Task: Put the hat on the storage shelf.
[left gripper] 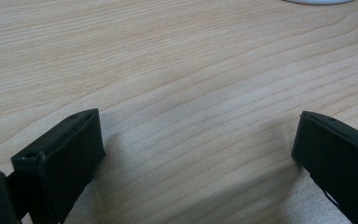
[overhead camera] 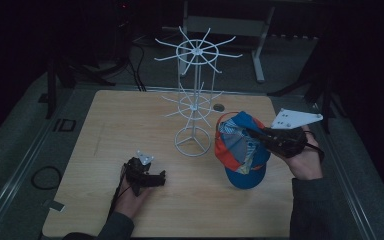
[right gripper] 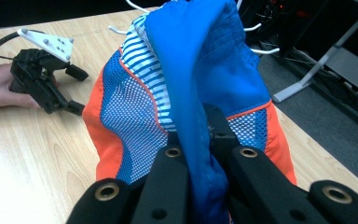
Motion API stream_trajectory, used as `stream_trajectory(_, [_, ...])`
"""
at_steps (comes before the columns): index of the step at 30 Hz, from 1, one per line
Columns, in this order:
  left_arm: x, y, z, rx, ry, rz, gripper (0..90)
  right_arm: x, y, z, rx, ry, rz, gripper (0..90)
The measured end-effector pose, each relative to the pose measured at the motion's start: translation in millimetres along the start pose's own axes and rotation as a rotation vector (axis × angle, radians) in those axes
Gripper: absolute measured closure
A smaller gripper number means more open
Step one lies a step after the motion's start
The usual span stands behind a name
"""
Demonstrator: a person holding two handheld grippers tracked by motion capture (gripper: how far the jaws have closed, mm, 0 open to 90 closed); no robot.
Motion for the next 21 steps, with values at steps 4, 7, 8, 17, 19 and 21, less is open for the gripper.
stream_trajectory(4, [0.1,-0.1,-0.1,0.000,0.001,-0.001,2.4,-3.2,-2.8,2.5,0.006,0.007,0.006,88.3])
stream_trajectory(7, [0.1,-0.1,-0.1,0.000,0.002,-0.002,2.4,-5.0,-4.5,5.0,0.009,0.011,0.013,88.3])
stream_trajectory(8, [0.0,0.0,0.0,0.000,0.000,0.000,2.4,-5.4,-4.9,6.0,0.009,0.013,0.013,88.3])
stream_trajectory(17, [0.1,-0.1,-0.1,0.000,0.001,-0.001,2.4,-9.3,-8.4,14.9,0.019,0.039,0.036,88.3])
stream_trajectory(19, [0.1,-0.1,-0.1,0.000,0.001,-0.001,2.4,-10.3,-9.4,16.4,0.021,0.043,0.042,88.3])
stream_trajectory(21, [0.1,0.0,-0.1,0.000,0.001,-0.001,2.4,-12.0,-10.5,17.9,0.022,0.047,0.051,88.2])
Point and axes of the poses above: each handheld gripper's, and its own axes: y roughly forward along the jaws, x roughly out of its underside, z roughly to its right, the point moved 9 cm from there along y, roughly forward along the jaws
